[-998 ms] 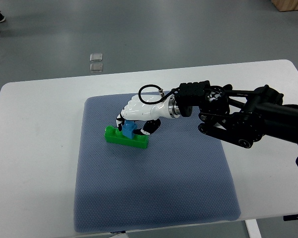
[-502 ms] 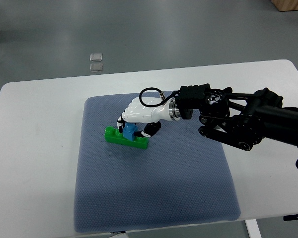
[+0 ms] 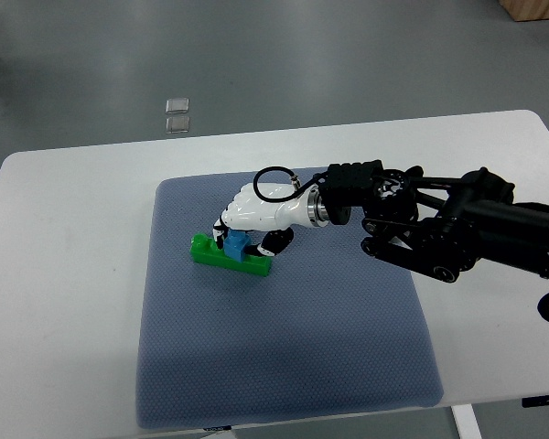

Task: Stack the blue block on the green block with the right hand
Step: 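Lower the blue block onto the green block's studs and press down, then open the right hand and lift it off the blue block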

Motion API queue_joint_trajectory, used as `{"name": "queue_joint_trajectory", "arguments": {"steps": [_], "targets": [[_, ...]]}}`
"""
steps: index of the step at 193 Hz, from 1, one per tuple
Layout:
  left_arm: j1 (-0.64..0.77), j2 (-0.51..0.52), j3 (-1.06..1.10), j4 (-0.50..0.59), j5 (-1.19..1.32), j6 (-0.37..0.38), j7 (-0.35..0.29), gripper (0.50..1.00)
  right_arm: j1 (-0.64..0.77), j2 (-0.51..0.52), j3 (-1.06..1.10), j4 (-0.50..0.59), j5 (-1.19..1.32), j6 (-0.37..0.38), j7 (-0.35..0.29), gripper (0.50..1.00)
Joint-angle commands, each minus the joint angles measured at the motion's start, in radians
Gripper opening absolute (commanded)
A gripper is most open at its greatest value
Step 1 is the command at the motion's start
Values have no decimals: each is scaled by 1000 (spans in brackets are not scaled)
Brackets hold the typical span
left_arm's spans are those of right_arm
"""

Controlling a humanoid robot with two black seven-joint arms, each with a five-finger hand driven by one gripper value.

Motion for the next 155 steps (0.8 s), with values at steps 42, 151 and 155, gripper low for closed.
{"name": "queue_joint_trajectory", "arguments": {"steps": [42, 151, 155], "targets": [[0, 0, 0, 0, 0, 0, -1, 1000, -6, 3, 0, -10, -9, 0, 0, 523], [0, 0, 0, 0, 0, 0, -1, 1000, 2, -1, 3, -15, -1, -8, 6, 688], [0, 0, 0, 0, 0, 0, -1, 1000, 2, -1, 3, -15, 1, -8, 8, 713]]}}
